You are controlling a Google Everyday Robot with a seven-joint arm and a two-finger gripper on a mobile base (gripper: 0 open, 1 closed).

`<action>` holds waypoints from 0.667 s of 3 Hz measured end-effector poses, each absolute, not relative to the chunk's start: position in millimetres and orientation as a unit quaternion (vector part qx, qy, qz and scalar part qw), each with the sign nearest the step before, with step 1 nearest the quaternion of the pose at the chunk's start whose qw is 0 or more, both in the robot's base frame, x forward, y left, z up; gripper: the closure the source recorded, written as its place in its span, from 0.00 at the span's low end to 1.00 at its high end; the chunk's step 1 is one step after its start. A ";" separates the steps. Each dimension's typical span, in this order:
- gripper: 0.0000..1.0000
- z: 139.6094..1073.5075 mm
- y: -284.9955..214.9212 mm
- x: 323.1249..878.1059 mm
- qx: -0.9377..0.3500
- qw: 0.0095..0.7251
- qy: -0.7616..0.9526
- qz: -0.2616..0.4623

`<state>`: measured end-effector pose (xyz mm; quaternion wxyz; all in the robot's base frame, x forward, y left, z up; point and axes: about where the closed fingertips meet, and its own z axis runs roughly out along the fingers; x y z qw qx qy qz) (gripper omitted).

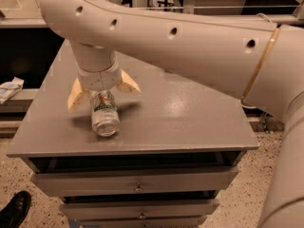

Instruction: Pick 7up can

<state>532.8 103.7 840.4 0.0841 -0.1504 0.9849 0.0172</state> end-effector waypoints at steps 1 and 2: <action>0.26 832.9 100.5 532.1 -0.159 0.082 0.984 0.003; 0.56 835.8 88.8 543.2 -0.174 0.095 0.980 -0.015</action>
Offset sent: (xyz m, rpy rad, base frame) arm 0.0127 -0.0220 -0.0083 -0.1031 -0.0346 0.0660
